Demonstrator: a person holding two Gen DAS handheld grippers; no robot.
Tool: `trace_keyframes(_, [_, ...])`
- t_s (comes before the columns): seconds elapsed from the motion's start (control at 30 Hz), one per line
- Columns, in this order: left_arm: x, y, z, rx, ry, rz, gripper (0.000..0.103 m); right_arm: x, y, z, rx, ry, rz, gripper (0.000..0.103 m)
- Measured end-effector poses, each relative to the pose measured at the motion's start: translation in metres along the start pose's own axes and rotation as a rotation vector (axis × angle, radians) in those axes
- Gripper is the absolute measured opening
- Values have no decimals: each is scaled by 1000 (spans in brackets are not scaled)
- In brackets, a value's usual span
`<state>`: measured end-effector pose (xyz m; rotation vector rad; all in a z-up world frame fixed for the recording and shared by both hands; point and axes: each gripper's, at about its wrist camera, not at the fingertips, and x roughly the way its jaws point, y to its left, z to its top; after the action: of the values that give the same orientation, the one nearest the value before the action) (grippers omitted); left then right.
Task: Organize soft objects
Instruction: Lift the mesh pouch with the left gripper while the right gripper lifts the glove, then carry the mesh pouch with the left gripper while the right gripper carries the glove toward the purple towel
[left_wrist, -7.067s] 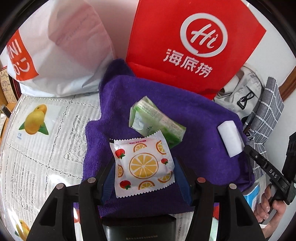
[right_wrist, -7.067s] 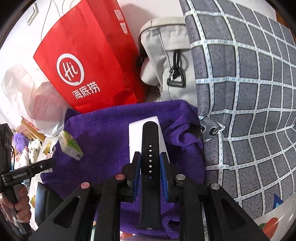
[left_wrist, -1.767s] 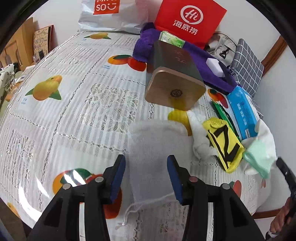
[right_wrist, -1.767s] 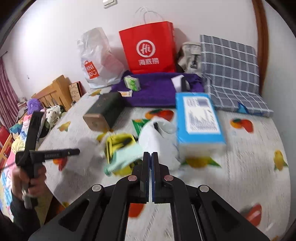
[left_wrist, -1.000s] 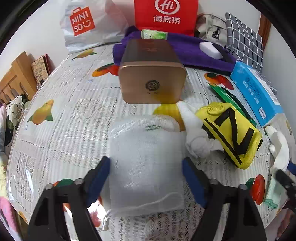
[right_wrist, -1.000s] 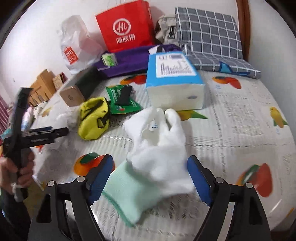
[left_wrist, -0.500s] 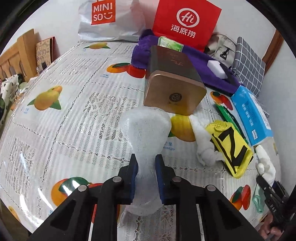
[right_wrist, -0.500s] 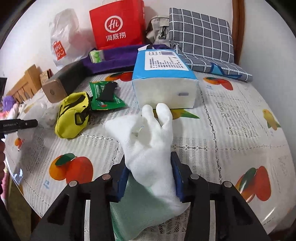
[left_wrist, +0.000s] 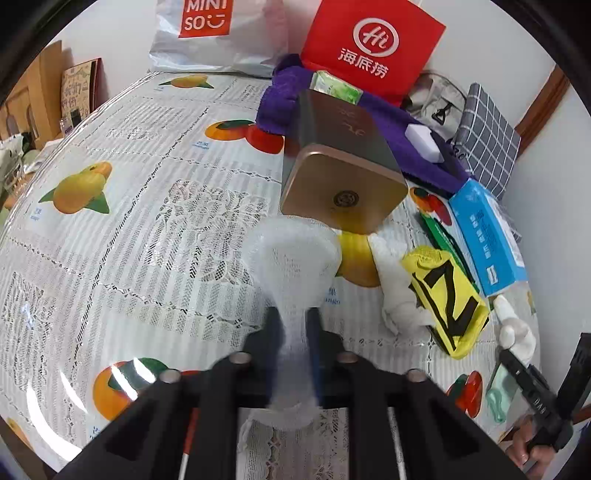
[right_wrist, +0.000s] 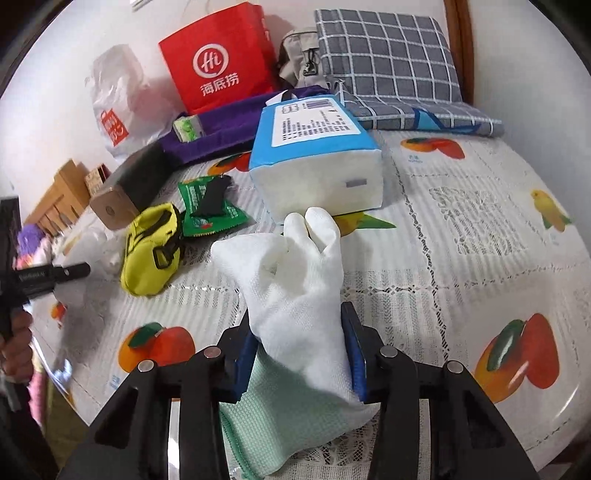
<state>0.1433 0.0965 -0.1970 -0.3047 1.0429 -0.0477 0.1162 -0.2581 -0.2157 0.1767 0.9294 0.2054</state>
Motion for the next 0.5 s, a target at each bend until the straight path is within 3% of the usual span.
trace_keyframes(0.07, [-2, -3, 0, 3, 15, -9, 11, 0, -4, 1, 28, 1, 0, 31])
trace_keyframes(0.23, [-20, -10, 3, 27, -8, -4, 10, -6, -7, 7, 25, 30, 28, 26])
trace_keyframes(0.5, [-51, -20, 19, 14, -48, -54, 10, -50, 10, 31, -60, -91, 39, 24])
